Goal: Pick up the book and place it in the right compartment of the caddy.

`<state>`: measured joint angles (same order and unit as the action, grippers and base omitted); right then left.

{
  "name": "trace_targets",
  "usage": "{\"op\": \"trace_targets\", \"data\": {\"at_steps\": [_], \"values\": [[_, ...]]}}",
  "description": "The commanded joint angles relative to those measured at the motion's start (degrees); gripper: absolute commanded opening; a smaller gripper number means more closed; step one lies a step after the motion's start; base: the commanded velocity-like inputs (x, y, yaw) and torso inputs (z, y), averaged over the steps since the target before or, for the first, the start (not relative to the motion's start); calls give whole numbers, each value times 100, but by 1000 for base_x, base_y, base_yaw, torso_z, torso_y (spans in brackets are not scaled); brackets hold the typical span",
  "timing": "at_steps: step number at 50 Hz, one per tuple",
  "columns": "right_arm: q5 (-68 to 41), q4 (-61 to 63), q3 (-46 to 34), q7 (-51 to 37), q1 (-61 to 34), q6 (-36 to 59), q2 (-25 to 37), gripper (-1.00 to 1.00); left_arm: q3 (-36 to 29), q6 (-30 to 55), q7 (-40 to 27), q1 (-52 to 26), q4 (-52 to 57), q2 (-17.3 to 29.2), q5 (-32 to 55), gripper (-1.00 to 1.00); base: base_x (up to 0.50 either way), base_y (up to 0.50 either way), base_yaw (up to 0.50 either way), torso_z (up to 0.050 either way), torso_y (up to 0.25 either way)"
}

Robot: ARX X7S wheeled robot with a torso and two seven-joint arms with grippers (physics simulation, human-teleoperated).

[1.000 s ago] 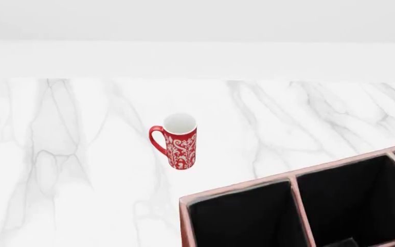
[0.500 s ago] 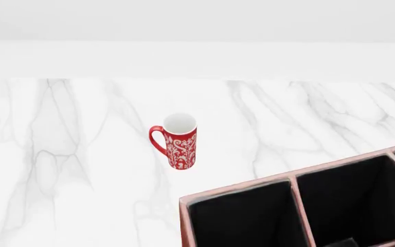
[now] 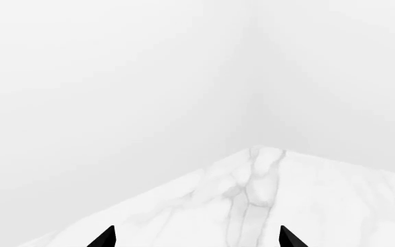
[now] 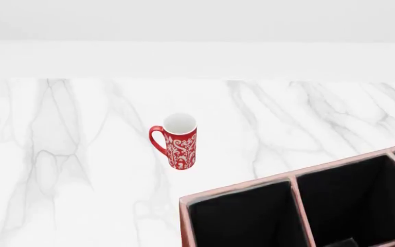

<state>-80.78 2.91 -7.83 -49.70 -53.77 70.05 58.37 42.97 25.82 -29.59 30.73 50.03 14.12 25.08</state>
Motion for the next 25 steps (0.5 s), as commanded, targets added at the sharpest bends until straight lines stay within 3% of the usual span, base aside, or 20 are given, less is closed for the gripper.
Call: {"op": "trace_targets", "data": {"at_steps": [1, 25], "values": [[435, -51, 169, 359, 99, -88, -159, -100, 115, -116, 159, 46, 29, -95, -62, 100, 0, 0, 0, 0, 0], [1083, -568, -323, 978, 434, -557, -439, -100, 139, -110, 135, 63, 64, -75, -22, 100, 0, 0, 0, 0, 2]]}}
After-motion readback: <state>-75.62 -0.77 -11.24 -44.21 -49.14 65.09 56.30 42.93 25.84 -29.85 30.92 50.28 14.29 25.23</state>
